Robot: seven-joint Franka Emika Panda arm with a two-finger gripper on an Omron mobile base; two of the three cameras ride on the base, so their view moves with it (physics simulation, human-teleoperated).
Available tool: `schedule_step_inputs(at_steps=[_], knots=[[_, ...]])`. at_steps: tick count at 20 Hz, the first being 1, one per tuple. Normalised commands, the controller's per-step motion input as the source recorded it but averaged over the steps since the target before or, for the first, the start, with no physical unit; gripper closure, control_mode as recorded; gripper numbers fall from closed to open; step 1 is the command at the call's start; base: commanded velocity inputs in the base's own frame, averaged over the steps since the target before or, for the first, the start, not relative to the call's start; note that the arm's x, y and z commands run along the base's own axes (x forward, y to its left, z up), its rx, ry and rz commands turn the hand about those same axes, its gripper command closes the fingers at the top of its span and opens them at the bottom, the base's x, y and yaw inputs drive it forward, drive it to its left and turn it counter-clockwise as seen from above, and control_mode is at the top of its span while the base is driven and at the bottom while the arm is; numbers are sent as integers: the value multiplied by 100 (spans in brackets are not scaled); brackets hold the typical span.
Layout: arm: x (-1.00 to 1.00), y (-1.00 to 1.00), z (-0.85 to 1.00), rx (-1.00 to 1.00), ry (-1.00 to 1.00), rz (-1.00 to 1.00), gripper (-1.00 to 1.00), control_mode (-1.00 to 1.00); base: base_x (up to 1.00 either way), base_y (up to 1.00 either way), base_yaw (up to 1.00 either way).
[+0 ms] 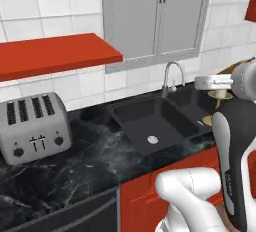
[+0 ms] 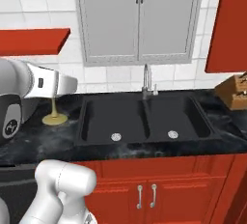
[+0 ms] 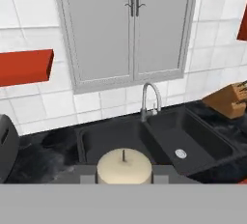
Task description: Get the candle and the wine from the cabinet and move them to the dining counter.
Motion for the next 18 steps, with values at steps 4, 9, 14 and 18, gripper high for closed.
schedule_step_inputs(at_steps=[4, 9, 14, 18], knots=[[0, 0, 0, 0, 0, 0, 100, 100, -24, 11, 100], [0, 0, 0, 0, 0, 0, 100, 100, -22, 12, 100], [0, 0, 0, 0, 0, 0, 100, 100, -22, 21, 100], [0, 0, 0, 0, 0, 0, 100, 100, -18, 15, 100]])
